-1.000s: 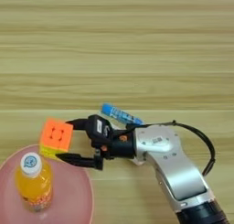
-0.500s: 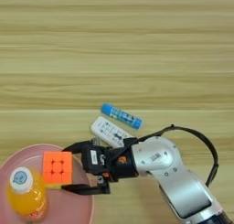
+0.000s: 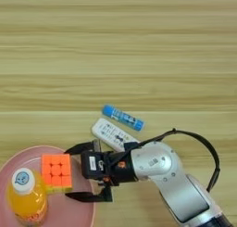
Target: Move the objects on the table
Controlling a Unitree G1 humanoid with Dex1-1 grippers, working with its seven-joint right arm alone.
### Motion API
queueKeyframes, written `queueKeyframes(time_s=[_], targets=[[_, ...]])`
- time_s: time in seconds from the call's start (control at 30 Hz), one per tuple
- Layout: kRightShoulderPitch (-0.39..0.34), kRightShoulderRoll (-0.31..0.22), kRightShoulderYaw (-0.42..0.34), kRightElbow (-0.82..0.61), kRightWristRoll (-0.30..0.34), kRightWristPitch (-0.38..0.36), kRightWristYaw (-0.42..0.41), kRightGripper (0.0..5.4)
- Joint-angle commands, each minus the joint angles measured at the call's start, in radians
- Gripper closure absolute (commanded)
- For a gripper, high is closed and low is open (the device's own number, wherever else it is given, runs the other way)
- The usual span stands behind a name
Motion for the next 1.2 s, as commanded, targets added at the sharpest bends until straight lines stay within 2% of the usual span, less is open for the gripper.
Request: queueKeyframes(time_s=[0.03, 0.17, 0.37, 0.77, 0.83, 0.97, 1.2], targets=[[-0.047, -0.010, -0.045, -0.041, 0.040, -0.011, -0.041, 0.51], [-0.057, -0.005, -0.082, -0.062, 0.106, 0.007, -0.032, 0.08], [-0.062, -0.012, -0.141, -0.114, 0.239, 0.050, -0.006, 0.03], [-0.085, -0.008, -0.226, -0.111, 0.368, 0.077, -0.002, 0.03], [-0.111, 0.005, -0.249, -0.086, 0.366, 0.082, -0.035, 0.03], [-0.184, 0.032, -0.283, -0.004, 0.315, 0.105, -0.139, 0.03], [-0.242, 0.011, -0.310, 0.086, 0.245, 0.145, -0.220, 0.03]])
